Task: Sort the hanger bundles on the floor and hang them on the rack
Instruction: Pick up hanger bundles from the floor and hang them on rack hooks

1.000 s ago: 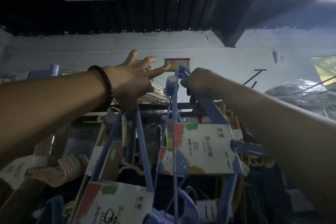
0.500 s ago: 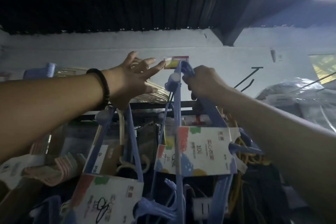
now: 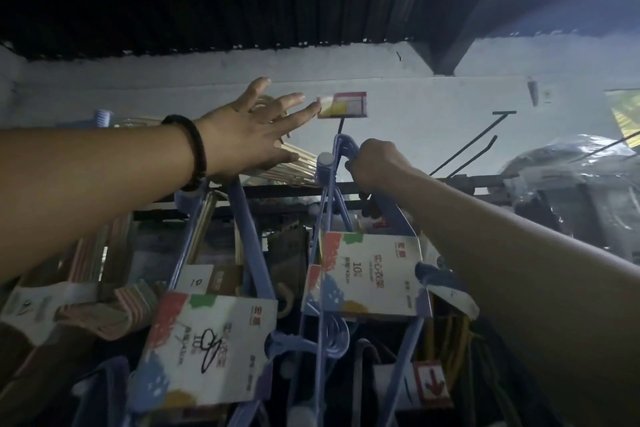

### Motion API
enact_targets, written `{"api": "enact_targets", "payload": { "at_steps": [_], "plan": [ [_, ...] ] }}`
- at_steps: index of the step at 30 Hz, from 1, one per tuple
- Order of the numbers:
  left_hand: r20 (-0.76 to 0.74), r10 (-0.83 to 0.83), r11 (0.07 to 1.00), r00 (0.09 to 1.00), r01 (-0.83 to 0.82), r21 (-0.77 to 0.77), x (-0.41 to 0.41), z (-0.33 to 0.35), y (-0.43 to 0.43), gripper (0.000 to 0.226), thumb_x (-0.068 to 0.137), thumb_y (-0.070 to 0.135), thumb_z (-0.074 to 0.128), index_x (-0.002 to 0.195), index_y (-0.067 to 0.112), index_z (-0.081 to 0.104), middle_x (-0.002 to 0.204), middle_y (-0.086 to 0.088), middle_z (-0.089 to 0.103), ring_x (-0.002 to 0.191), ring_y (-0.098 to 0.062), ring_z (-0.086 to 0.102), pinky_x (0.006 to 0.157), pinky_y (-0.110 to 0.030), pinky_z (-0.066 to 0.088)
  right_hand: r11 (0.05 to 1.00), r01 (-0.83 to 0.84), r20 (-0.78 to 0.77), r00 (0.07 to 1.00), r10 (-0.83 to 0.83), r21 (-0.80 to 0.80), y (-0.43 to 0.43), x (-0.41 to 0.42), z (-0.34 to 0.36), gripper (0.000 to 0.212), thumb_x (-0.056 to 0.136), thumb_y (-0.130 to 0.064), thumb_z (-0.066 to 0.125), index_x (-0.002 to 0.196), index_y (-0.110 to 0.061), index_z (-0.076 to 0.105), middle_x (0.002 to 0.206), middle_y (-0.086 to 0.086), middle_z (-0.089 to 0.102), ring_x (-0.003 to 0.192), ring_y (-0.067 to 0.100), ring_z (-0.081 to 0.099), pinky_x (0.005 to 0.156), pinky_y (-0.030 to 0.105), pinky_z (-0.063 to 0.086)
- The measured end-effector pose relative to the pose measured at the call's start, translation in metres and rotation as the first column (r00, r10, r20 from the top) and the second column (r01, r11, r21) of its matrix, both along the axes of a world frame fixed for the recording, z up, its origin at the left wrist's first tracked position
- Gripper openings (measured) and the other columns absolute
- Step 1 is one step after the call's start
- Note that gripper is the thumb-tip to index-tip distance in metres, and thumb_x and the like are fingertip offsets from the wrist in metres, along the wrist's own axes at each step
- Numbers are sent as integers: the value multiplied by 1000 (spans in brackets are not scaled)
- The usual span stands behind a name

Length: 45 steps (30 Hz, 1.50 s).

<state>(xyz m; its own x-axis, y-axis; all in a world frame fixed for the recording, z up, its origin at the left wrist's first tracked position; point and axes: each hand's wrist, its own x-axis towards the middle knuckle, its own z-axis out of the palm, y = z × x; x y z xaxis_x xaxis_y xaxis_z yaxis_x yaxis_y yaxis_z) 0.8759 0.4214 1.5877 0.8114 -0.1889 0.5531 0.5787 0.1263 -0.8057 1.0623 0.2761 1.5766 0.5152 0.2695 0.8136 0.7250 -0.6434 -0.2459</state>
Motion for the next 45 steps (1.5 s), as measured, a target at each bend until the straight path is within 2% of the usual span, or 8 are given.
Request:
{"api": "enact_targets", "payload": {
  "at_steps": [9,15,19,24,28,33,39,45],
  "plan": [
    [9,61,998,998,-61,-30,3,4,0,110,81,21,85,160,52,15,158,-22,-49,158,-46,-18,121,-76,9,987,-25,-47,998,32,158,30,24,-12,22,102,-12,58,80,-10,55,73,5,57,58,15,55,43,25,36],
    [32,121,991,992,-122,55,6,9,4,104,94,16,71,163,53,3,158,-25,-47,157,-49,-18,121,-76,12,963,-26,69,998,8,268,44,30,-15,13,102,-13,58,106,-8,69,71,2,51,65,22,56,49,27,36],
    [31,112,993,993,-114,44,12,8,7,105,96,19,69,162,54,-5,155,-25,-51,156,-51,-20,120,-77,11,962,20,138,989,-59,271,49,44,-35,24,109,-21,50,121,-7,66,85,7,59,82,30,66,60,33,46],
    [37,26,1000,999,-26,13,19,3,14,107,92,15,69,162,54,-3,155,-25,-51,157,-50,-18,120,-77,11,968,7,5,1000,-8,251,70,50,-48,23,100,-3,52,117,-4,68,90,11,62,87,32,65,71,39,55],
    [50,1,1000,999,-2,11,17,1,18,114,89,14,72,161,54,-6,153,-24,-54,157,-49,-19,120,-77,11,968,-6,-49,999,19,252,79,56,-48,22,99,-6,53,114,-4,69,88,10,60,80,27,58,68,39,54],
    [89,-62,997,994,66,-43,25,-8,20,115,80,11,78,162,53,9,154,-24,-53,158,-48,-15,118,-77,10,988,28,-115,993,-10,154,77,54,-46,25,99,-16,54,118,-6,66,99,12,62,95,31,67,83,44,60],
    [138,-117,982,983,135,-133,32,-14,15,115,79,12,80,162,51,12,153,-22,-54,157,-48,-20,120,-78,4,999,-14,-190,981,21,38,63,61,-40,36,97,-27,58,125,-5,62,100,9,64,87,27,68,75,40,61],
    [163,-184,951,969,217,-221,36,-17,13,113,79,11,79,162,50,14,156,-18,-53,156,-47,-23,120,-79,0,988,-64,-165,982,87,138,46,34,-44,49,91,-33,65,128,-11,41,116,13,54,99,34,62,81,46,60]
  ]
}}
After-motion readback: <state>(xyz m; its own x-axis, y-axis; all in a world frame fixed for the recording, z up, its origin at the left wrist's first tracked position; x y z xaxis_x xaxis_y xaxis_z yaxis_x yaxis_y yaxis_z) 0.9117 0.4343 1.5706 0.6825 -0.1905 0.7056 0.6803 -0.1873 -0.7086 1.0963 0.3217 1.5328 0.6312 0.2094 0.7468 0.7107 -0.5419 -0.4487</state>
